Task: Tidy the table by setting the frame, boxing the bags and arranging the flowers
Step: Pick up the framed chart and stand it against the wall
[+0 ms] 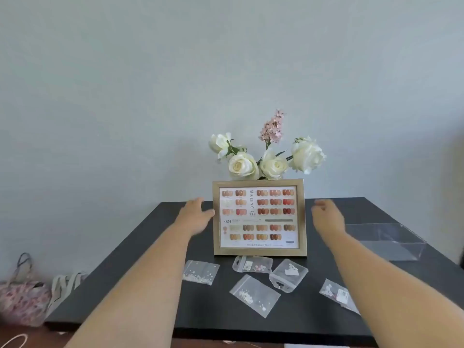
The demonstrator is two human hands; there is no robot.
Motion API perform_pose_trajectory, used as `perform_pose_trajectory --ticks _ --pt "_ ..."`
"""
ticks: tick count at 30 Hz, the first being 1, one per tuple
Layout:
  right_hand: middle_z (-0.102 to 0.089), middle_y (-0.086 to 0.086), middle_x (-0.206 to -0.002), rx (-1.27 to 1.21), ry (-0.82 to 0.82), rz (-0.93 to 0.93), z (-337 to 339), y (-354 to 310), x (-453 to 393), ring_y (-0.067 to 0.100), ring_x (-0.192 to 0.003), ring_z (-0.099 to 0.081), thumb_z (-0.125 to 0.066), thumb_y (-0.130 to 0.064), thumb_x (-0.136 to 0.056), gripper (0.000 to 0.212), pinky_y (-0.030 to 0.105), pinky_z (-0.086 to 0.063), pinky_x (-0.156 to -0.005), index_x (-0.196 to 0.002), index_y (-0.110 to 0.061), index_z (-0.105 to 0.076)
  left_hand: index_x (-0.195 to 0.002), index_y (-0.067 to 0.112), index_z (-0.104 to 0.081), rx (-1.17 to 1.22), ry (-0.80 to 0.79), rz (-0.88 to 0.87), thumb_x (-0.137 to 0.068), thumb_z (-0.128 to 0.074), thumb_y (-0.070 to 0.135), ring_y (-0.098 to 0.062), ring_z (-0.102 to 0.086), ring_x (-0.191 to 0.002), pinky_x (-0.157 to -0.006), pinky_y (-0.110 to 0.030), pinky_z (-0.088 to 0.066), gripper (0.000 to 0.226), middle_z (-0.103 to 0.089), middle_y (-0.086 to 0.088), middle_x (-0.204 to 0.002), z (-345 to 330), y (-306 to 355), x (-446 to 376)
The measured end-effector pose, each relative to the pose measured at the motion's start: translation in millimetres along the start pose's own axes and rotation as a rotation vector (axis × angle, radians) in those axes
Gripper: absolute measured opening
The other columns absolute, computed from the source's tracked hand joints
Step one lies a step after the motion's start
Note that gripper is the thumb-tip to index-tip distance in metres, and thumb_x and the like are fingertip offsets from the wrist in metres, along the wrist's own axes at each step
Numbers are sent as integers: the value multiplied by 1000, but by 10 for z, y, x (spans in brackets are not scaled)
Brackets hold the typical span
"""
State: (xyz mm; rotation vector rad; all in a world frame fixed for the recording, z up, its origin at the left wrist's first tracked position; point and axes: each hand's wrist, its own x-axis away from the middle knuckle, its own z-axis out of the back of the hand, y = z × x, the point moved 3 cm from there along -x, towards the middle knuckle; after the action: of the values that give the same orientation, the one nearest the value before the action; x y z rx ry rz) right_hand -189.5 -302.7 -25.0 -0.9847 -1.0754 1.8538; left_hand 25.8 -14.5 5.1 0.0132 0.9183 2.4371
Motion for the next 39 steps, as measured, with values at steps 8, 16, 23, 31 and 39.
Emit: perform_pose_trajectory --ticks 8,16,23,31,39 --pt "-57 2 -130 -12 -251 -198 -382 362 219 20 -100 -57 -44 -27 -98 46 34 -47 -74 -144 -23 -36 -158 23 -10 406 -220 230 -91 -56 47 -26 -32 -144 -115 -45 -25 84 -29 1 -160 -669 -203 156" --pt "-56 5 -133 -148 -354 -293 -649 385 283 26 -115 -57 -51 -17 -97 51 48 -49 -96 -145 -21 -34 -133 29 -50 756 -183 216 -90 -62 28 -15 -59 -115 -106 -44 -42 45 -63 8 -129 -863 -359 144" --pt "-59 -1 -127 -188 -474 -216 -1220 -6 515 23 -114 -58 -53 -19 -96 43 50 -49 -97 -137 -25 -41 -115 40 -51 837 -6 271 -85 -63 25 -15 -60 -110 -99 -46 -46 35 -64 10 -119 -567 -899 168" --pt "-49 -3 -142 -250 -552 -163 -2052 -289 929 21 -127 -47 -54 -14 -93 60 44 -38 -107 -147 -26 -32 -109 48 -53 874 224 319 -80 -64 26 -11 -61 -105 -79 -34 -49 38 -64 11 -117 57 -1611 220" --pt "-51 2 -140 -239 -600 -208 -2798 -576 929 27 -126 -49 -58 -15 -93 55 54 -42 -102 -142 -28 -36 -136 30 -43 744 365 342 -84 -72 30 -23 -56 -117 -92 -42 -53 59 -53 1 -136 472 -2014 -120"
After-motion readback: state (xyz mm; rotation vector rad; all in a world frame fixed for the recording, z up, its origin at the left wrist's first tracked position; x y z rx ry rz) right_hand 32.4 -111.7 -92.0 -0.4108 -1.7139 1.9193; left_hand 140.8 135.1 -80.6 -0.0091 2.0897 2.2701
